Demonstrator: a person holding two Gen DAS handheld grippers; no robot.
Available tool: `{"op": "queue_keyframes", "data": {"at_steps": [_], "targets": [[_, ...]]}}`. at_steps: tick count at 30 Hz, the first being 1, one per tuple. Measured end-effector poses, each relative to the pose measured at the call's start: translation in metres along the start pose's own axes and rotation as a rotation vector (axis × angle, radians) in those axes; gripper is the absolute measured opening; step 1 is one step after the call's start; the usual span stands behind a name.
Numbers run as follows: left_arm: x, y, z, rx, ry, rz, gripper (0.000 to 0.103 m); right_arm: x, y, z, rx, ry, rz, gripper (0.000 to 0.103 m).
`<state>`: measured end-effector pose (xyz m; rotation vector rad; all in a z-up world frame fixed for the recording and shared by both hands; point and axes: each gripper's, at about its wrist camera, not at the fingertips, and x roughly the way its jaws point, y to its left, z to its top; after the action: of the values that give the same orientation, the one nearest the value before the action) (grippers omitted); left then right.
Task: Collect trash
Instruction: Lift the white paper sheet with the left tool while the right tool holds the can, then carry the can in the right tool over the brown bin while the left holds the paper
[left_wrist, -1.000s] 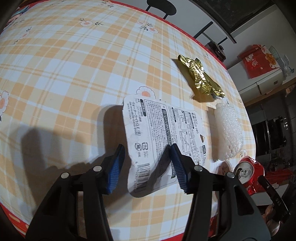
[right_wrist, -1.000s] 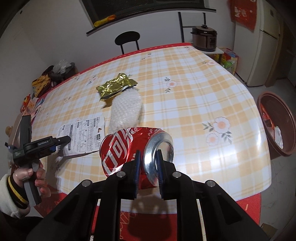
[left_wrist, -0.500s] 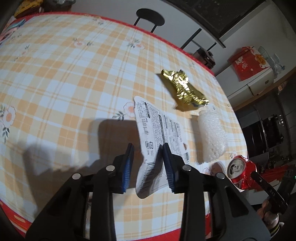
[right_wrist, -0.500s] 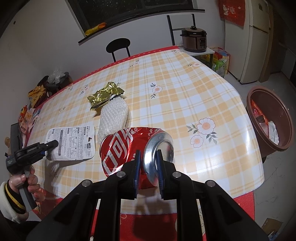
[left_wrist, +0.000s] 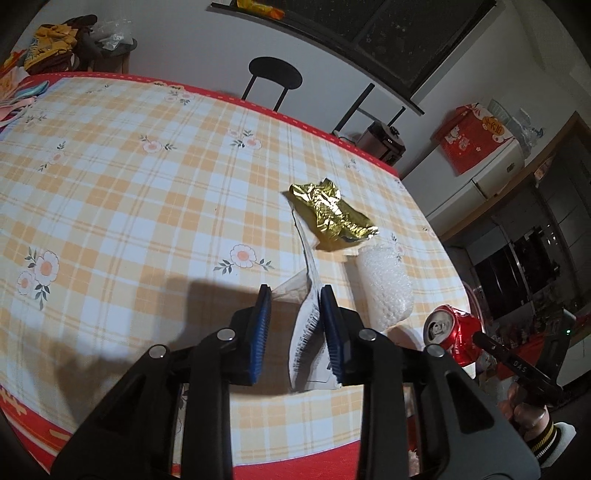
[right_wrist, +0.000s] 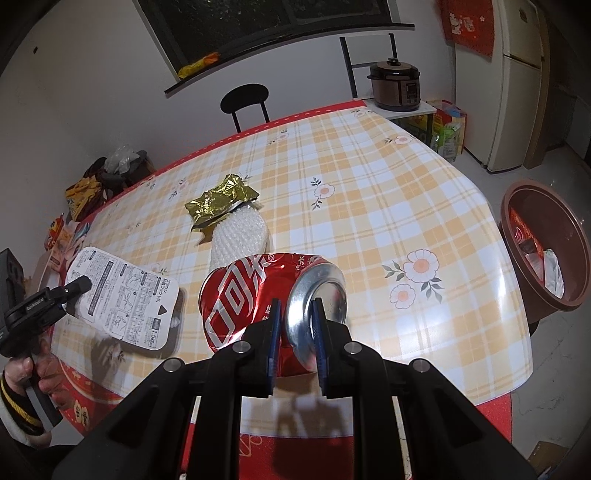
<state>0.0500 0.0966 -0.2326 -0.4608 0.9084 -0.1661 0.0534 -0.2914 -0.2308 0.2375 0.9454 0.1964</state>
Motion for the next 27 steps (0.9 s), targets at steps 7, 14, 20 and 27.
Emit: {"op": "queue_keyframes", "data": {"at_steps": [7, 14, 20, 27], "targets": [[-0.02, -0.01, 0.008, 0.017, -0.045, -0.005, 0.03, -0.003, -0.008, 0.002, 0.022, -0.01, 0.013, 0.018], [-0.028, -0.031, 0.013, 0.037, -0.065, -0.027, 0.03, -0.008, -0.021, 0.003, 0.044, -0.02, 0.023, 0.018], [-0.031, -0.055, 0.017, 0.05, -0.077, -0.06, 0.03, -0.017, -0.039, 0.004, 0.065, -0.035, 0.023, 0.018], [-0.026, -0.088, 0.019, 0.072, -0.083, -0.084, 0.03, -0.035, -0.074, 0.007, 0.104, -0.065, 0.005, 0.018]]}}
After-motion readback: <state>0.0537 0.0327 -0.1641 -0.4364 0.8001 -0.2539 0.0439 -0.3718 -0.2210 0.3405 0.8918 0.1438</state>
